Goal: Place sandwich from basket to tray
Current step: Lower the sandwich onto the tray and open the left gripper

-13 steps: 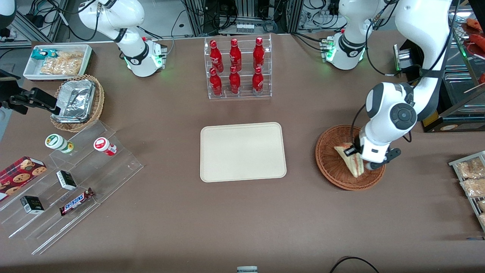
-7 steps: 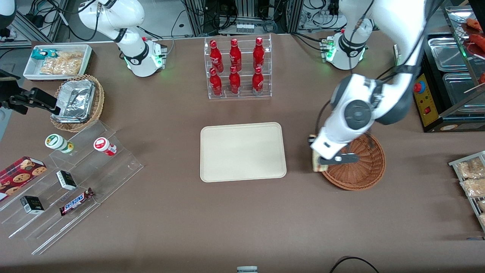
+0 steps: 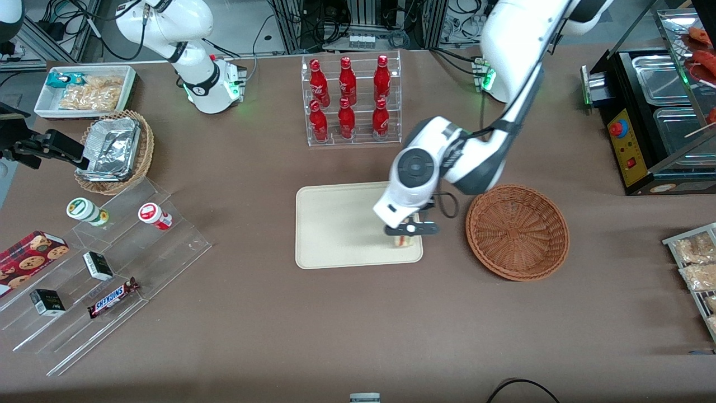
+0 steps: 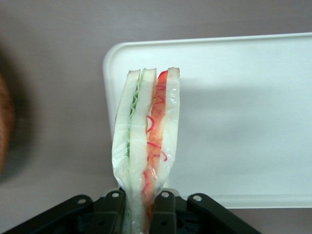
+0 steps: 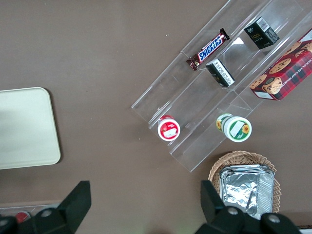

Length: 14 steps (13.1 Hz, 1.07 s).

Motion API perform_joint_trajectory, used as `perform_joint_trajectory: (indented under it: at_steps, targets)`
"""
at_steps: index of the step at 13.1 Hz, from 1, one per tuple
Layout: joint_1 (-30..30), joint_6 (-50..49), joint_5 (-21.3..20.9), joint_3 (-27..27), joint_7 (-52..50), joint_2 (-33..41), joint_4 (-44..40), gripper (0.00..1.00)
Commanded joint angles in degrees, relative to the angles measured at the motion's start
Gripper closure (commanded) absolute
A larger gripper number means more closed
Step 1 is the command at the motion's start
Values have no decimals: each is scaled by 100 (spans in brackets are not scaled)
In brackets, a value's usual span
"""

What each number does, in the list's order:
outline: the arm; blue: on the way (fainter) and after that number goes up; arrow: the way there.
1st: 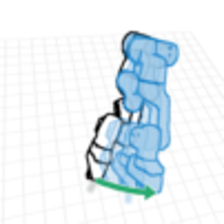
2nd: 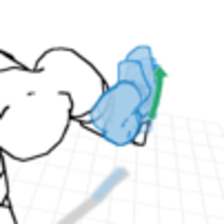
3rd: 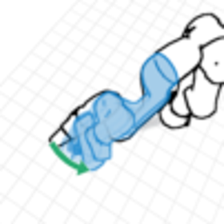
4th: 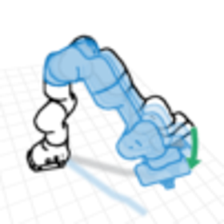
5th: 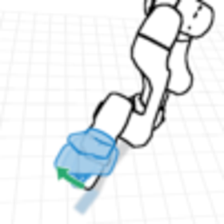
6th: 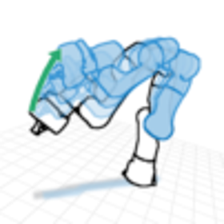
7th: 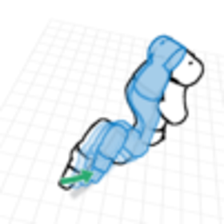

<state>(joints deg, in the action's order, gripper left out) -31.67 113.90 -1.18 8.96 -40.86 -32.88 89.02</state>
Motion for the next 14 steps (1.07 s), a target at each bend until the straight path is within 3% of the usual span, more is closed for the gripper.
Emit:
perform_joint_trajectory:
  at_steps: [1,11,12,13,14]
  targets:
    - [-373,-105,-49,-61,-517,-508,-753,95]
    - [-1051,809,-75,-79,-1337,-1255,-975,89]
    - [-1052,809,-75,-88,-1337,-1273,-975,81]
    - [-1052,809,-84,-88,-1345,-1273,-975,52]
    - [-1043,809,-84,-88,-1345,-1265,-975,1]
